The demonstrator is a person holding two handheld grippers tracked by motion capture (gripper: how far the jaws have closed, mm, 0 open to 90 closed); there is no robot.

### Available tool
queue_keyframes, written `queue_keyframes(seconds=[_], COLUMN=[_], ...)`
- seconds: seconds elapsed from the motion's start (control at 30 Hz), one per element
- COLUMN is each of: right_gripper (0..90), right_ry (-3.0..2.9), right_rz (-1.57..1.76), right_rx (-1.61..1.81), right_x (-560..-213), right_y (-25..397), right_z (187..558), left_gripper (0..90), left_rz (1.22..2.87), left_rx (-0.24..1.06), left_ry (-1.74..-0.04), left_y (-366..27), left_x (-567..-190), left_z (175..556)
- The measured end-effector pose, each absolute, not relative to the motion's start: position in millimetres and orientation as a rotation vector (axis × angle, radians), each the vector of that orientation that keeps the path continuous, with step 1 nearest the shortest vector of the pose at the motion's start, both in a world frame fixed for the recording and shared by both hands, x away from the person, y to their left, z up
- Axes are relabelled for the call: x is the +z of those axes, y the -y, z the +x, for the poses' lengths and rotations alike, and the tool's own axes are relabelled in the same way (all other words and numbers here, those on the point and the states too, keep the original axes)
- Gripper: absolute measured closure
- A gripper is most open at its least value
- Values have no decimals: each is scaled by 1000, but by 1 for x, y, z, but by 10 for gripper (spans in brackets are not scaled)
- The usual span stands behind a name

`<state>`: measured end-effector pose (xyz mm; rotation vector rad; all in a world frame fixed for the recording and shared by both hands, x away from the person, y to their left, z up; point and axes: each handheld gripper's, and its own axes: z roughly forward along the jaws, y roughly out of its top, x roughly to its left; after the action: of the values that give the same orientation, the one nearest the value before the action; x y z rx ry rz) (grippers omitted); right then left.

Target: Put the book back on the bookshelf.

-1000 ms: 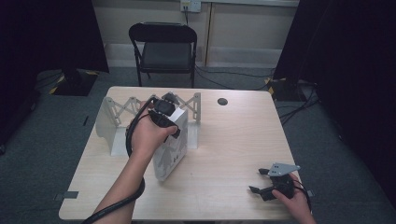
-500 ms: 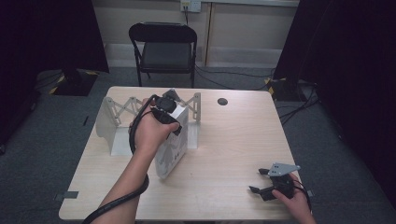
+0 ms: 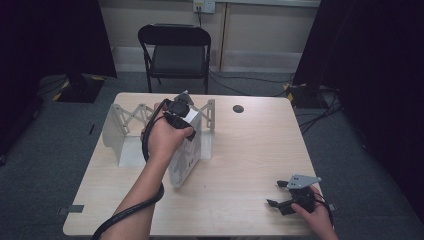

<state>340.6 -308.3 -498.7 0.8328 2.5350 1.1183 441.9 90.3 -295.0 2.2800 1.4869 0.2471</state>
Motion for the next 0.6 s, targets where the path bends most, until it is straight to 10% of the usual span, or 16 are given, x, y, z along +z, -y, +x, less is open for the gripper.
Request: queue_keyframes(seconds=[0.6], right_gripper=[169], right_ry=[-2535], right_rz=[833], right_rx=[1118], right_x=[-499], right_y=[308], right_z=[341], left_gripper=[529], left_rz=[2244], left_rx=[261], left_ry=[-1564], left_y=[-82], left_x=[-294], left_z=[451])
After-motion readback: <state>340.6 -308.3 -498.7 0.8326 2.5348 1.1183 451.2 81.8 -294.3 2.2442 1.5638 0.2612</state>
